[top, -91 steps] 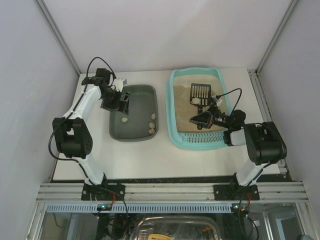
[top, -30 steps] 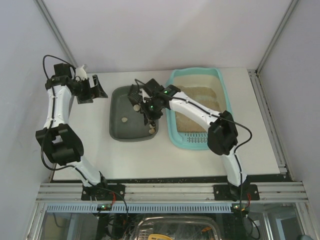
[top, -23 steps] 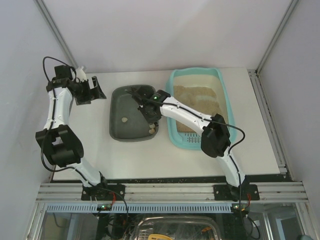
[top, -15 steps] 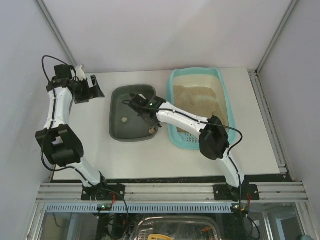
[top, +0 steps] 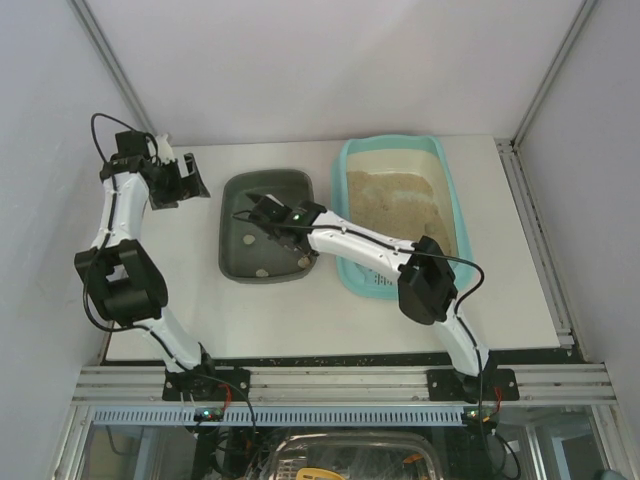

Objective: Clean the litter box

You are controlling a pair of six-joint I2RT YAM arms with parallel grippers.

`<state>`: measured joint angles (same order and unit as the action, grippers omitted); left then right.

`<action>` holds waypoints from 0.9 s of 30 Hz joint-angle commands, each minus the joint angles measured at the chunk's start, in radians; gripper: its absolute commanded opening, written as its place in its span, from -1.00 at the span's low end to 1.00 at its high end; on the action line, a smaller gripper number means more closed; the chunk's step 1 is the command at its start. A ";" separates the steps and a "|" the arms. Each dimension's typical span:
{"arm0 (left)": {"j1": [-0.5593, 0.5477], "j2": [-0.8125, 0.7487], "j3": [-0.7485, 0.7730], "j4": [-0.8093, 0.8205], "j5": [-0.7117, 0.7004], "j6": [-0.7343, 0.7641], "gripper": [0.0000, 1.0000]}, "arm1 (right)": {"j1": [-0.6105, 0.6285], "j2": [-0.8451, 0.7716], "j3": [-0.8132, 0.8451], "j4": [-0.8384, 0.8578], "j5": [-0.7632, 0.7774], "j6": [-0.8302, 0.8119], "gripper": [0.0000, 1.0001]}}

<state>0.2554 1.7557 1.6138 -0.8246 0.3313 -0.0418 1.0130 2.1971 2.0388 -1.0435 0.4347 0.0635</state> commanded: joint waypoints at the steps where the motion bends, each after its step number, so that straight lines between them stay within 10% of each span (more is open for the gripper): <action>1: -0.027 -0.022 0.014 0.015 -0.049 0.022 1.00 | -0.037 -0.108 0.073 -0.024 -0.068 0.047 -1.00; 10: -0.228 -0.062 0.001 0.058 -0.144 0.098 0.99 | -0.286 -0.276 0.104 -0.534 -0.210 0.481 -1.00; 16: -0.273 -0.019 0.031 0.066 -0.074 0.014 0.99 | -0.496 -0.387 -0.206 -0.555 -0.501 0.527 -1.00; 27: -0.312 0.020 -0.008 0.079 -0.022 0.003 0.99 | -0.689 -0.381 -0.391 -0.556 -0.422 0.580 -1.00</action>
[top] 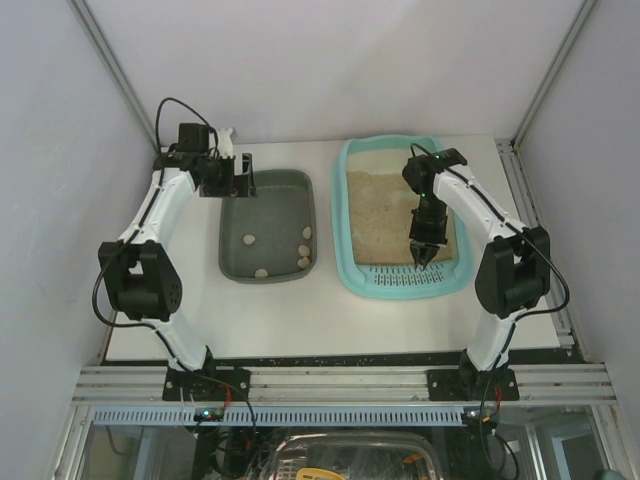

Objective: Clean the litter box

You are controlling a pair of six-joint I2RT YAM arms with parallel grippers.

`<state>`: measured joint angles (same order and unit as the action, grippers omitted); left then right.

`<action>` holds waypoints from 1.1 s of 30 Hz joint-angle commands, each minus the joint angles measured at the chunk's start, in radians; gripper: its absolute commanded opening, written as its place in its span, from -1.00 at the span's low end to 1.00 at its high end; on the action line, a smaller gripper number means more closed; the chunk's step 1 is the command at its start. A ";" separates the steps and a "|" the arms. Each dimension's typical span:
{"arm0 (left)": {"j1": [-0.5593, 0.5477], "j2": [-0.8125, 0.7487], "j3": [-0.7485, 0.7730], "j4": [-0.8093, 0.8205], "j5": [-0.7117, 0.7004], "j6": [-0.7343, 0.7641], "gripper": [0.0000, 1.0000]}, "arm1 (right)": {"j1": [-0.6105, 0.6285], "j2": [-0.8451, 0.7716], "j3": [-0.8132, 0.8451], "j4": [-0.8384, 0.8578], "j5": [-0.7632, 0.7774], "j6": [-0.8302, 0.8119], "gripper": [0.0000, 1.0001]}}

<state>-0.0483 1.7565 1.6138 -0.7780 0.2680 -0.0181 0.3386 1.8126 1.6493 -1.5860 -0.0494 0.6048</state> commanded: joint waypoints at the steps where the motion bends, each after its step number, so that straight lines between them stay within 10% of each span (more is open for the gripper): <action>1: -0.008 0.023 -0.010 0.033 0.042 -0.017 0.99 | -0.015 0.020 0.006 -0.014 0.090 0.038 -1.00; 17: -0.004 0.059 0.002 0.017 0.012 0.057 0.99 | -0.005 0.266 0.130 -0.012 0.441 0.014 -1.00; 33: 0.024 0.095 -0.002 0.018 0.051 0.031 1.00 | -0.078 0.317 0.097 0.087 -0.102 -0.070 -1.00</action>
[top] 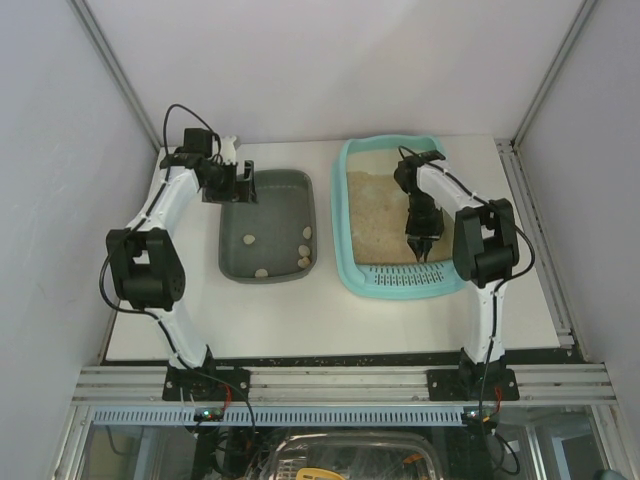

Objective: Clean the litter box

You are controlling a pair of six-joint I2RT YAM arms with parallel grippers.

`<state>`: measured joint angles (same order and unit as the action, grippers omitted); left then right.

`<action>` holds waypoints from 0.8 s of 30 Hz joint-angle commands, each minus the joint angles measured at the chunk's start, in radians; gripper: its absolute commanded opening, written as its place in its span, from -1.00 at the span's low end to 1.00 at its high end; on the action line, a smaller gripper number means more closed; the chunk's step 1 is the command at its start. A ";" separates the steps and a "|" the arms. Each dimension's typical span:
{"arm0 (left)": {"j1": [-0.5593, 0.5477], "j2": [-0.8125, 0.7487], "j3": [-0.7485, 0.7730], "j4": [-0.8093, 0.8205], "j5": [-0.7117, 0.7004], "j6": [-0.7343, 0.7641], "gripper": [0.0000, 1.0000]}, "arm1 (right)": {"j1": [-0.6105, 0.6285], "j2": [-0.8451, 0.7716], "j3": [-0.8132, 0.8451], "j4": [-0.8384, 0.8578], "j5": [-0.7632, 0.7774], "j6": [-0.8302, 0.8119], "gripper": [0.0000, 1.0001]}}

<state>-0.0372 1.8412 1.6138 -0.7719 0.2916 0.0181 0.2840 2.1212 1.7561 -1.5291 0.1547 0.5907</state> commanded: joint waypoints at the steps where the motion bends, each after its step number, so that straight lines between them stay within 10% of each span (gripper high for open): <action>1: 0.017 0.015 0.003 0.009 0.027 -0.006 0.99 | -0.025 0.012 -0.010 0.043 -0.350 -0.058 -1.00; 24: 0.044 0.036 0.031 -0.017 -0.054 0.074 1.00 | 0.046 0.045 0.062 0.243 -0.769 0.019 -1.00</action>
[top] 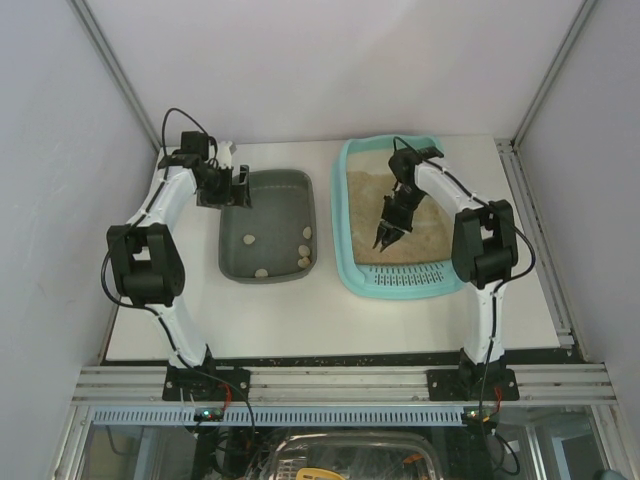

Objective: Clean the litter box

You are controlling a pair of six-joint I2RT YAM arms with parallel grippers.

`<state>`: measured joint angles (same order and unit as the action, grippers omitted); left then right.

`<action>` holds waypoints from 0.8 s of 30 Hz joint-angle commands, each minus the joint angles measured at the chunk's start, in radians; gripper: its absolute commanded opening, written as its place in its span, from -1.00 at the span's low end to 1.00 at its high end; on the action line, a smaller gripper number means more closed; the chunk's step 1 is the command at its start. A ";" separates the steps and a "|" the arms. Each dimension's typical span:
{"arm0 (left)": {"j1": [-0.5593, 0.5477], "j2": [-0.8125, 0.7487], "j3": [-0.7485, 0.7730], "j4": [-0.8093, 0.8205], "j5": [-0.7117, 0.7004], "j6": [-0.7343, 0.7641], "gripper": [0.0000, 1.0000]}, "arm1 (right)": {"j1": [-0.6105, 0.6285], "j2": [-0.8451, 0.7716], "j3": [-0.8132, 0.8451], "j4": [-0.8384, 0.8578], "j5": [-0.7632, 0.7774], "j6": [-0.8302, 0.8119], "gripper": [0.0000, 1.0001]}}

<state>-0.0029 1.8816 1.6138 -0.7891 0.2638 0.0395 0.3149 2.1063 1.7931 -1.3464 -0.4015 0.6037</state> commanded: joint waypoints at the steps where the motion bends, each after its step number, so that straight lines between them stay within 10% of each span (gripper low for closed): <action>1: 0.012 -0.005 0.033 -0.001 -0.038 0.066 1.00 | 0.015 0.070 0.042 0.062 -0.222 0.007 -1.00; 14: 0.018 0.000 0.052 -0.012 -0.037 0.077 1.00 | -0.008 0.081 0.115 0.039 -0.237 -0.015 -1.00; 24: 0.021 -0.008 0.060 -0.026 -0.042 0.068 1.00 | -0.074 -0.046 -0.034 -0.003 0.059 -0.097 -1.00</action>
<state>0.0128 1.8828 1.6142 -0.8093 0.2127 0.1150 0.2665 2.1445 1.7832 -1.2781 -0.5587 0.5400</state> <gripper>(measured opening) 0.997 0.152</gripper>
